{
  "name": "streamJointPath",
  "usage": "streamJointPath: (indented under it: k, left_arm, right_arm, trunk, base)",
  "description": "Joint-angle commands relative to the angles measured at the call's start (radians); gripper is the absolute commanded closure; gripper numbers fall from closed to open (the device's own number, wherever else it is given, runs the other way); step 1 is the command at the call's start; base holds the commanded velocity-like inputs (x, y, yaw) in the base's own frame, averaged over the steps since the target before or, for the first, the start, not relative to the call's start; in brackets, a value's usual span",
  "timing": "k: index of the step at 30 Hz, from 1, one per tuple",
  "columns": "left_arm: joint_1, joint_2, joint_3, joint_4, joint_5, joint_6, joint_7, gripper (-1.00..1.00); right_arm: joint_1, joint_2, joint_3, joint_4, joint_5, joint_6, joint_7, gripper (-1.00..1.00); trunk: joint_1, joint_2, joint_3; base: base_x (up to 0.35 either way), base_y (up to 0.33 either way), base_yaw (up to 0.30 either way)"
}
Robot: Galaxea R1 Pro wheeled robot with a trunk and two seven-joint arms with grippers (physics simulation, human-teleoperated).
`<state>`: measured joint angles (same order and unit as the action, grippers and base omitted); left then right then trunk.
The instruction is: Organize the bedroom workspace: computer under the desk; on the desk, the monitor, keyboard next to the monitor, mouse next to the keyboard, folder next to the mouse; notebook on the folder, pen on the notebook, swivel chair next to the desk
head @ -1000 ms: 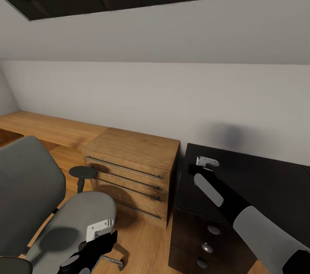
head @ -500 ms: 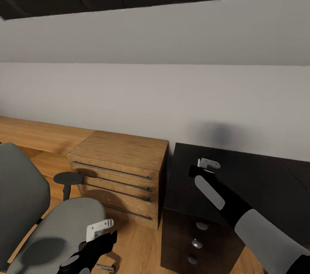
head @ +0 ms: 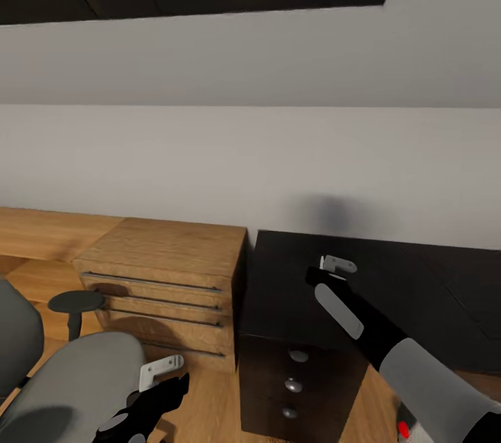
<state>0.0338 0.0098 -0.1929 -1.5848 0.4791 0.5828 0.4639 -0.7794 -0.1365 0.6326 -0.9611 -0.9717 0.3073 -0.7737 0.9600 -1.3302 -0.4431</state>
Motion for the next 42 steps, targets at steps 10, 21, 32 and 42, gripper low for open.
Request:
streamJointPath:
  k: [10, 21, 32, 42]
  left_arm:
    - [0.000, -0.003, -0.002, 0.078, 0.010, -0.002, 0.012, -1.00]
    - [-0.001, 0.010, -0.034, 0.308, 0.004, -0.107, 0.008, -1.00]
    - [-0.001, 0.038, -0.131, 0.441, 0.000, -0.275, 0.006, -1.00]
    - [-0.001, 0.041, -0.154, 0.456, -0.012, -0.355, 0.004, -1.00]
  right_arm:
    - [-0.001, -0.001, 0.004, -0.001, -0.005, 0.000, -0.006, 1.00]
    - [-0.001, -0.005, 0.001, -0.001, -0.004, 0.000, -0.007, 1.00]
    - [-0.001, -0.006, -0.002, -0.001, -0.004, -0.002, -0.006, 1.00]
    - [-0.001, -0.007, -0.038, 0.010, -0.004, -0.003, -0.006, 1.00]
  trunk:
    - [0.000, -0.001, 0.004]
    - [0.000, -0.001, 0.009]
    - [0.000, -0.001, 0.013]
    - [0.000, -0.001, 0.014]
  base:
    - [-0.148, -0.194, -0.243]
    - [-0.012, -0.025, -0.249]
    - [0.000, -0.001, -0.251]
    - [0.000, 0.000, -0.259]
